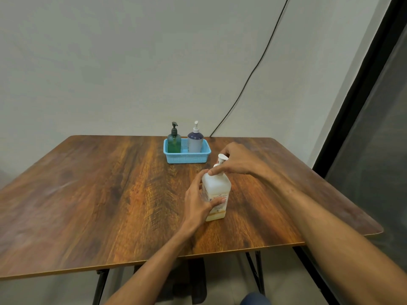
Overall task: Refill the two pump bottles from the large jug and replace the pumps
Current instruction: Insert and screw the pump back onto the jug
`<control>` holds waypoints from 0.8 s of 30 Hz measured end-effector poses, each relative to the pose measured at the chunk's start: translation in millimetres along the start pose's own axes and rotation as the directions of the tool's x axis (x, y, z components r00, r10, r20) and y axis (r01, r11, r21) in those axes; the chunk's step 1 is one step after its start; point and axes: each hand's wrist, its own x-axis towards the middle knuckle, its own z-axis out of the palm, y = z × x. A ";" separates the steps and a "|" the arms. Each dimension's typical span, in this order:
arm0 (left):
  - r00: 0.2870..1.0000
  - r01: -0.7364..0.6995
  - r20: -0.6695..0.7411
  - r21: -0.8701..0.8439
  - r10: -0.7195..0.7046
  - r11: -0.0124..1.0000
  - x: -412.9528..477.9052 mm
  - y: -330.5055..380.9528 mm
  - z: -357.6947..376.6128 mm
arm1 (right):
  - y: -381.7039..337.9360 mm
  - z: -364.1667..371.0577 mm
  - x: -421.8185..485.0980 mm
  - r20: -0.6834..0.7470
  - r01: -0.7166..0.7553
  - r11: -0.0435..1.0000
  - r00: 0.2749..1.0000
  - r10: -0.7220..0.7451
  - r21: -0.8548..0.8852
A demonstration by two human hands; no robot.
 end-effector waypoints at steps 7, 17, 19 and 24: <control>1.000 0.013 0.006 -0.001 -0.013 1.000 -0.1 -2.5 2.3 | 30.6 3.4 -19.5 -0.029 0.052 0.875 0.999 -0.043 0.482; 1.000 0.004 0.006 -0.008 -0.004 1.000 -0.3 -1.8 1.2 | 40.3 37.6 -14.8 -0.240 0.143 0.880 0.970 -0.034 0.452; 1.000 0.002 0.006 -0.016 -0.002 1.000 -0.3 -2.3 1.1 | 40.7 40.7 -14.7 -0.256 0.155 0.880 0.966 -0.040 0.449; 1.000 0.000 0.005 -0.012 0.000 1.000 -1.1 -2.2 2.0 | 43.1 36.3 -12.1 -0.166 0.119 0.888 0.985 -0.049 0.443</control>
